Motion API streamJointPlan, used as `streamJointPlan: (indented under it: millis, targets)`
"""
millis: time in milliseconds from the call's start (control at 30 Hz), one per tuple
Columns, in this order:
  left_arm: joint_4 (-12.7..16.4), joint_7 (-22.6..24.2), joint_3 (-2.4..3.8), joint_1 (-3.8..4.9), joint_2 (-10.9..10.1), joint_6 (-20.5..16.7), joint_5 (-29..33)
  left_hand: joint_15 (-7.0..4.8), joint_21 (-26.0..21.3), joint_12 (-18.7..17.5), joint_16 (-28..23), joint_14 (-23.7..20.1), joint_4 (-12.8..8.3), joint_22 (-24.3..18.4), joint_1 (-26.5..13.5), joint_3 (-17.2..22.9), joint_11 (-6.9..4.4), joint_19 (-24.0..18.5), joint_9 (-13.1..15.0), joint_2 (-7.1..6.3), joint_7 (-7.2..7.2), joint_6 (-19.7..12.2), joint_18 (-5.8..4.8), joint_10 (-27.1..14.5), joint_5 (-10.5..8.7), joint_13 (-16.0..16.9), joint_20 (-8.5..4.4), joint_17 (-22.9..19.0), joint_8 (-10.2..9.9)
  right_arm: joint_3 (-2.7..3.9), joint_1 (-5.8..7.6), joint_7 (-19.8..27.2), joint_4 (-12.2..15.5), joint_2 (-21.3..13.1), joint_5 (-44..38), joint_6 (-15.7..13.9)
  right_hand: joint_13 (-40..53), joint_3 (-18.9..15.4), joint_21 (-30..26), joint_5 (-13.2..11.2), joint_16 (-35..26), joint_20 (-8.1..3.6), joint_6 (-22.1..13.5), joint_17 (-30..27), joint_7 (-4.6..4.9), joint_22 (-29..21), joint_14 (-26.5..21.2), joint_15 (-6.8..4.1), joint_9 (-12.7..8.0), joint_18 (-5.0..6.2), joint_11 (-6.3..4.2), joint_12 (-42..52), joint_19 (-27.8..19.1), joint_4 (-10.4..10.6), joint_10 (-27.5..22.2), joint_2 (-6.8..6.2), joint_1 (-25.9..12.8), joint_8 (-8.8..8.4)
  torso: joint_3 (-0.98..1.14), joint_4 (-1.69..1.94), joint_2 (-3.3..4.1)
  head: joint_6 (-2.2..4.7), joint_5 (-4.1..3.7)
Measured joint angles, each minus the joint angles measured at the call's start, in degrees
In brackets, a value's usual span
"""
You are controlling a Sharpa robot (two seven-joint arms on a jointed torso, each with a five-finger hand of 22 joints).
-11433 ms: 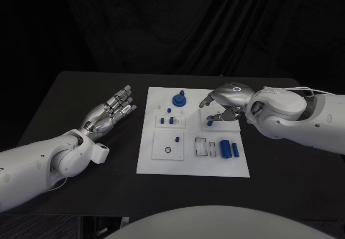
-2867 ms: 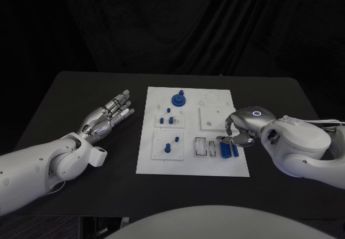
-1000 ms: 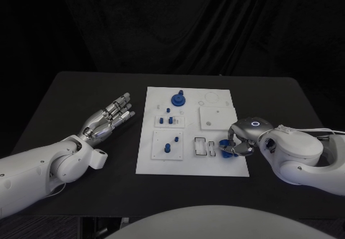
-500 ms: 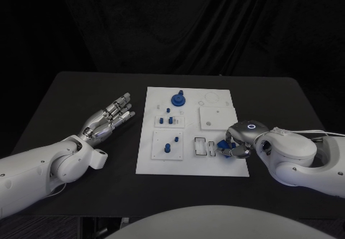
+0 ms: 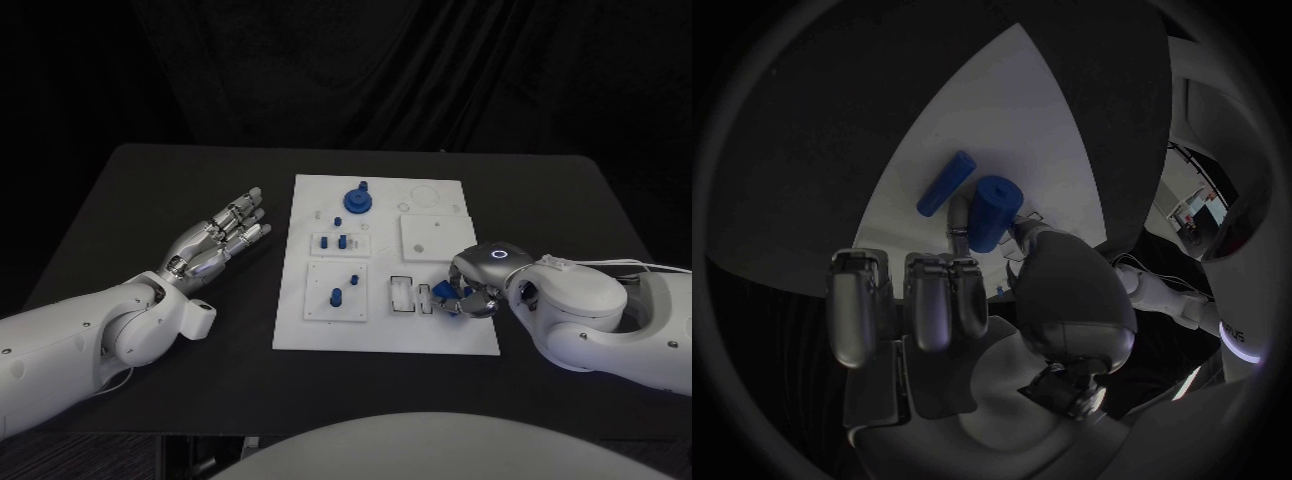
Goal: Assemble the parts on the task board
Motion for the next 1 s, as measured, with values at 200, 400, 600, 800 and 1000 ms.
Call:
streamJointPlan:
  millis: [200, 400, 600, 800, 1000]
  targets:
    - [-0.1, 0.0, 0.0, -0.08, 0.0, 0.1, 0.0, 0.0, 0.0, 0.0, 0.0, 0.0, -0.2, 0.0, 0.2, 0.2, 0.37, 0.0, 0.1, 0.22, 0.23, 0.2, 0.0, 0.0, 0.0, 0.0, 0.0, 0.0, 0.0, 0.15, 0.06, 0.1, -0.1, 0.3, 0.6, -0.1, 0.0, 1.0, 0.0, 0.0, 0.0, 0.18, 0.4, 0.0, -0.4, 0.0, -0.3, 0.37, 0.0, 0.0, 0.0, 0.0, -0.2, -1.6, 0.0, 0.29, 3.5, -0.55, -0.01, 0.01, 0.02, 0.0, -0.07]
    - [-0.1, 0.0, 0.0, -0.16, 0.0, 0.2, 0.0, 0.0, 0.0, 0.0, 0.0, 0.0, -0.3, 0.0, 0.2, 0.2, 0.37, -0.1, 0.1, 0.22, 0.43, 0.4, 0.0, 0.0, 0.24, 0.0, 0.13, 0.0, 0.2, 0.15, 0.07, 0.5, 0.0, 0.0, 2.5, -1.2, 0.0, 1.3, 0.0, -0.3, 0.0, 0.18, 1.4, 0.0, -0.68, 0.0, -0.2, 0.6, 0.4, 0.0, 0.0, 0.0, -0.2, -2.8, 0.0, 1.26, 5.8, 0.02, -0.02, 0.04, 0.02, 0.0, 0.09]
    - [-0.1, 0.0, 0.0, -0.22, 0.0, 0.2, 0.0, 0.0, 0.0, 0.0, 0.0, 0.0, -0.5, 0.0, 0.2, 0.2, 0.37, -0.2, 0.1, 0.22, 0.52, 0.5, 0.0, 0.0, 0.32, 0.0, 0.21, 0.0, 0.2, -0.08, 0.0, 1.3, 0.6, -1.0, 8.0, -3.6, 0.0, 0.7, 0.3, -0.5, 0.0, 0.18, 1.4, 0.0, -0.69, 0.0, -0.2, -0.02, 2.3, 0.0, -0.63, 0.0, -0.2, -3.5, 0.0, 0.97, 6.7, 1.34, -0.02, 0.03, 0.02, 0.0, 0.14]
    - [-0.1, 0.0, 0.0, -0.25, 0.0, 0.3, 0.0, 0.0, 0.0, 0.0, 0.0, 0.0, -0.5, 0.0, 0.2, 0.2, 0.37, -0.2, 0.2, 0.22, 0.52, 0.5, 0.0, 0.0, 0.32, 0.0, 0.2, 0.0, 0.2, -0.2, 0.15, 2.6, 1.6, -1.7, 15.3, -7.0, 0.0, 0.3, 0.3, -0.5, 0.0, 0.18, 1.4, 0.0, -0.69, 0.0, -0.2, -0.02, 3.4, 0.0, -0.65, 0.0, -0.2, -3.9, 0.0, 0.97, 6.7, 1.68, 0.01, 0.01, 0.02, 0.0, 0.05]
    - [-0.1, 0.0, 0.0, -0.26, 0.1, 0.4, 0.0, 0.21, 0.0, 0.0, 0.0, -0.2, -0.5, 0.0, 0.2, 0.2, 0.37, -0.2, 0.2, 0.22, 0.51, 0.5, 0.0, 0.0, 0.32, 0.0, 0.21, 0.0, 0.2, -0.17, 1.82, 4.3, 2.5, -2.1, 25.5, -11.3, 0.0, 0.3, 0.3, -0.8, 0.0, 0.18, 1.4, 0.0, -0.7, 0.0, -0.2, -0.02, 3.8, 0.0, -1.05, 0.0, -0.2, -3.9, 0.0, 0.97, 6.7, 2.18, 0.02, 0.0, 0.02, 0.0, 0.0]
